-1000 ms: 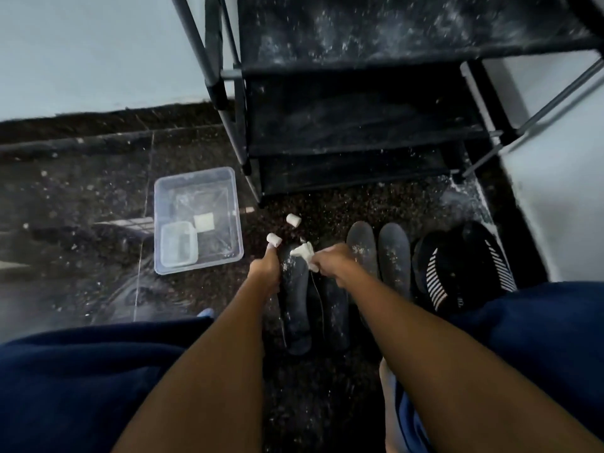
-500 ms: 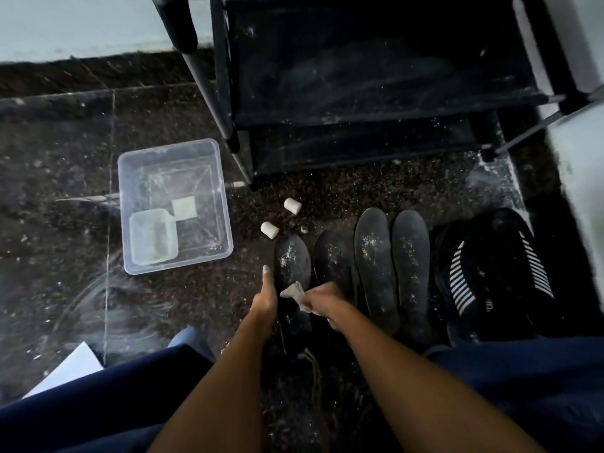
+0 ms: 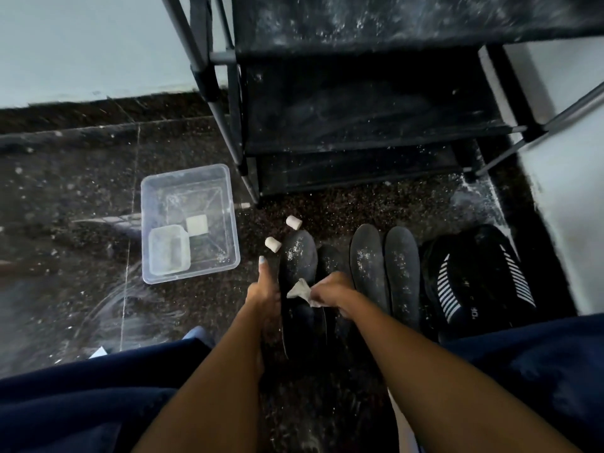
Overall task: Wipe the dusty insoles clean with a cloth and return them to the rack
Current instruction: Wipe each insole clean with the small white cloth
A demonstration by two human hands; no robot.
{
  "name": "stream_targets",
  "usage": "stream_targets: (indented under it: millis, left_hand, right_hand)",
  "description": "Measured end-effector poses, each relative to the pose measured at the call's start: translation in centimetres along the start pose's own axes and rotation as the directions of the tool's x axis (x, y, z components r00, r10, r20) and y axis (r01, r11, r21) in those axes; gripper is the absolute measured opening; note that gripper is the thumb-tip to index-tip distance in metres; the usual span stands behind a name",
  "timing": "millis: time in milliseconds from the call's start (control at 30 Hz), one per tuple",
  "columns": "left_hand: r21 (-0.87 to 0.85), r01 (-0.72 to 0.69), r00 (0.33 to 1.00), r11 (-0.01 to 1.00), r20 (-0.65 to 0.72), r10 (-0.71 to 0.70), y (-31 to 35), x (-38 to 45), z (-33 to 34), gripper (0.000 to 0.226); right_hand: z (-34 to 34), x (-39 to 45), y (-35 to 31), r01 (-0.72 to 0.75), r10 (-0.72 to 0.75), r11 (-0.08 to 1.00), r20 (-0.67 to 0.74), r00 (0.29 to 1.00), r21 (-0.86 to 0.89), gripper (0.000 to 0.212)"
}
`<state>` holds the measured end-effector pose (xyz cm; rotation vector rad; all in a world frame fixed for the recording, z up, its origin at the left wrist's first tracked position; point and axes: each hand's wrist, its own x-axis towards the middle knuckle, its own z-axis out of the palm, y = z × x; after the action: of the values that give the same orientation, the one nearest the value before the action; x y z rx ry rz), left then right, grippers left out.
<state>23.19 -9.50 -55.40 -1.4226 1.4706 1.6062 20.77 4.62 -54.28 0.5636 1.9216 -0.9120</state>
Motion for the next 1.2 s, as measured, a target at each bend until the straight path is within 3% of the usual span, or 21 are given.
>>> stream_targets:
  millis: [133, 267, 400, 567, 767, 1000, 1067, 1200]
  left_hand:
    - [0.048, -0.116, 0.989, 0.992, 0.101, 0.111, 4.3, -4.9, 0.5, 0.076]
    - [0.143, -0.263, 0.954, 0.954, 0.186, 0.235, 9.2, -12.1, 1.2, 0.064]
    - [0.148, -0.478, 0.865, 0.866, 0.253, 0.434, 12.6, -20.2, 1.6, 0.053]
    - [0.060, -0.646, 0.739, 0.761, 0.299, 0.604, 11.7, -27.8, 0.9, 0.049]
    - [-0.068, -0.630, 0.740, 0.774, 0.248, 0.625, 10.2, -29.4, 0.3, 0.049]
    - [-0.149, -0.559, 0.803, 0.816, 0.150, 0.577, 13.2, -27.4, 1.7, 0.054]
    - [-0.180, -0.542, 0.805, 0.821, 0.168, 0.568, 14.2, -27.2, 1.6, 0.058]
    - [-0.312, -0.491, 0.764, 0.813, 0.295, 0.574, 15.2, -28.1, 0.7, 0.060]
  right_hand:
    - [-4.3, -3.8, -3.3, 0.120, -0.121, 0.992, -0.024, 0.992, -0.037, 0.004]
    - [-9.4, -10.3, -6.8, 0.232, -0.244, 0.966, -0.103, 0.964, -0.113, 0.004]
    - [-13.4, -18.2, -8.7, 0.365, -0.374, 0.927, -0.209, 0.904, -0.082, 0.024]
    - [-16.4, -25.5, -8.6, 0.514, -0.511, 0.855, -0.299, 0.806, -0.072, 0.027]
    - [-17.0, -27.8, -7.8, 0.602, -0.584, 0.798, -0.298, 0.755, -0.038, 0.020]
    - [-16.6, -27.0, -10.6, 0.638, -0.610, 0.770, -0.297, 0.735, -0.005, 0.023]
    - [-16.6, -26.7, -11.5, 0.657, -0.628, 0.754, -0.302, 0.718, -0.005, 0.028]
    - [-17.0, -26.6, -12.4, 0.694, -0.667, 0.720, -0.255, 0.700, 0.020, 0.014]
